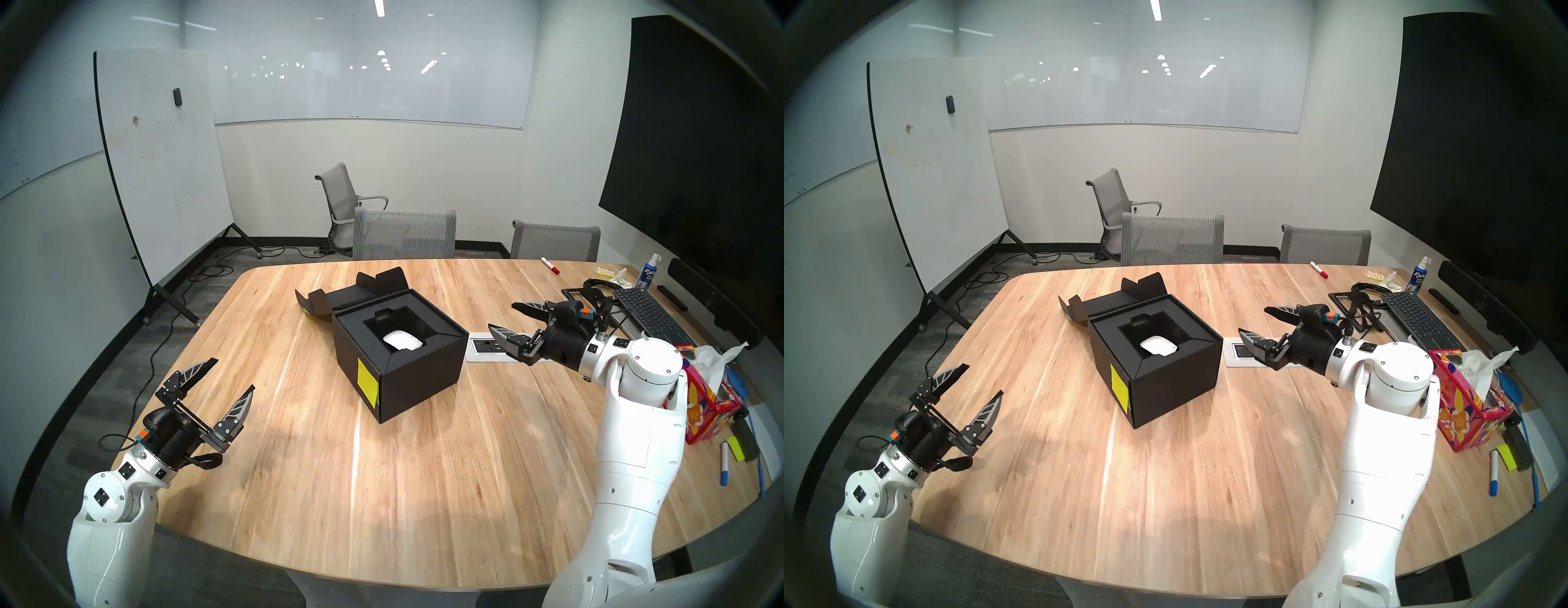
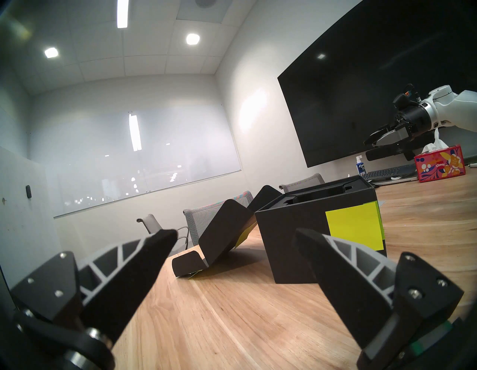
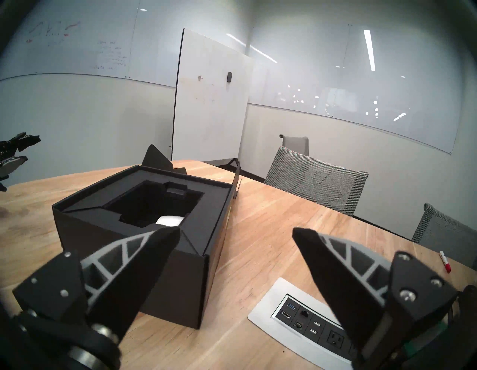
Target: Open the box and place the mouse inside
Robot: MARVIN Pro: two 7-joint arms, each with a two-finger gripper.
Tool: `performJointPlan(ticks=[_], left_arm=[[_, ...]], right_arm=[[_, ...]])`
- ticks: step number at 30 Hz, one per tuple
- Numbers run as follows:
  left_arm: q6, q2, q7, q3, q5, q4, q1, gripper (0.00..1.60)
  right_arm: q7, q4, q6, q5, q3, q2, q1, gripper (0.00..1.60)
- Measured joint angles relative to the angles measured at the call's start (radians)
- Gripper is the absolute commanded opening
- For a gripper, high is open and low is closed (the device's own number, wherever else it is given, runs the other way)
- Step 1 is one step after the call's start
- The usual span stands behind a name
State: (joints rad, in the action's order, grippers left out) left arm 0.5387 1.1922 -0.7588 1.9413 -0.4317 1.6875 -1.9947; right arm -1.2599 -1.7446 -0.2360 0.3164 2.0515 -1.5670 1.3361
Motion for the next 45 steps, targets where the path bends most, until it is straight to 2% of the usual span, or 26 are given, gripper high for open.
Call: performJointPlan(ticks=[22,30,37,45], left_arm=[[0.0,0.0,0.0,0.0,0.0,0.0,0.0,1.6],[-0.003,0.0,0.001,-0.019,0.043,0.015,-0.01,1.6],[-0.036,0.004,0.016,-0.046,0.07,0.031,-0.005,1.6],[-0.099,0.001,0.054,-0.098,0.105,-0.026,0.066,1.6]], right_arm=[[-0.012,-0.004,0.008,0.006,0.01,-0.018,-0.003,1.6],[-0.012,-0.004,0.009,0.009,0.011,-0.021,-0.003,1.6],[-0.012,-0.004,0.01,0.011,0.012,-0.023,-0.004,1.6],[-0.013,-0.004,0.011,0.013,0.014,-0.025,-0.005,1.6]])
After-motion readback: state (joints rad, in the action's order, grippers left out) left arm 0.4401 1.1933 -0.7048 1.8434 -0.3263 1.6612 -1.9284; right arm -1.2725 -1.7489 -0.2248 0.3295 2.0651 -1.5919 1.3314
